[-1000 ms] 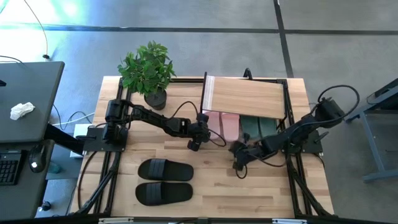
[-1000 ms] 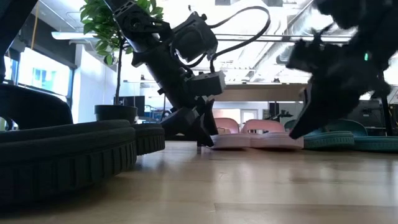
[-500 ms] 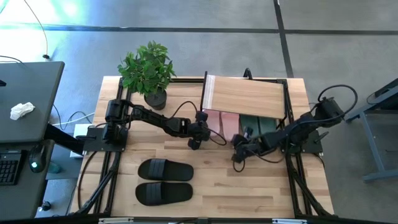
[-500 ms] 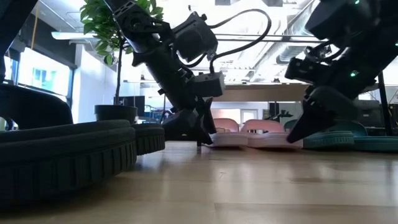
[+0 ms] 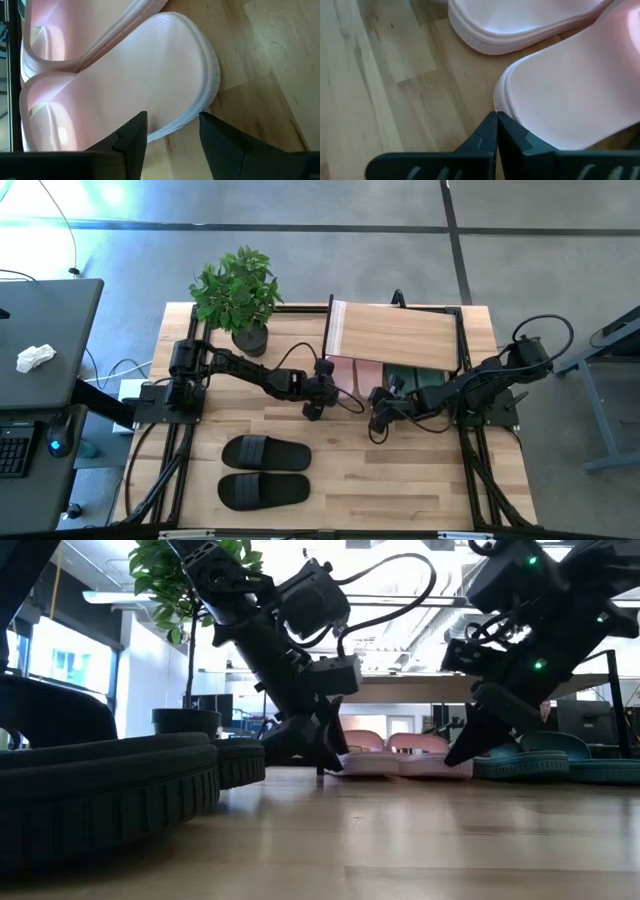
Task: Pick and place slides into the shelf
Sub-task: Put the pink slide under the shelf
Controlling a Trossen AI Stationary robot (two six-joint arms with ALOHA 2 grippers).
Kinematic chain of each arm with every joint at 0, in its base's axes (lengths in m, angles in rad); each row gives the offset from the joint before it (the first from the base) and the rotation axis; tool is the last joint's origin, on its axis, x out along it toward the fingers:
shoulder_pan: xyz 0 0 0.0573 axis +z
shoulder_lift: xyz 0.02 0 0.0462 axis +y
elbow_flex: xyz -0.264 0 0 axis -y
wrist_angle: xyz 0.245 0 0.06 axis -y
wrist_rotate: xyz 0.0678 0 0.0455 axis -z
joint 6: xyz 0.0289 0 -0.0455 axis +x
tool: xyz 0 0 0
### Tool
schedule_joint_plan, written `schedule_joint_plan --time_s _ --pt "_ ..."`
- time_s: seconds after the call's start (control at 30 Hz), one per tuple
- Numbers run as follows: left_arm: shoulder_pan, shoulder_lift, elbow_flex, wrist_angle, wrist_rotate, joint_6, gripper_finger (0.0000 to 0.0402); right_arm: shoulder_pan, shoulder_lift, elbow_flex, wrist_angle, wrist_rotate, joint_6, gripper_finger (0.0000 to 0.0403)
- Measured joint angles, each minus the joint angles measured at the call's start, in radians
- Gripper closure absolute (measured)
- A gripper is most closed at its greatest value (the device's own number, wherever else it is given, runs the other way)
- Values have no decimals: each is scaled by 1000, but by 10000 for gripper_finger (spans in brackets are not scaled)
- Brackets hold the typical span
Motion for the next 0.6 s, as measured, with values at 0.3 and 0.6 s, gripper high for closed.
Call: schedule_joint_plan --time_s 0.3,0.6 --pt "0 -1 0 2 0 -3 240 -4 0 3 -2 -12 -19 403" --pt "-90 -110 -1 -54 13 0 325 72 0 65 -3 -13 -50 403"
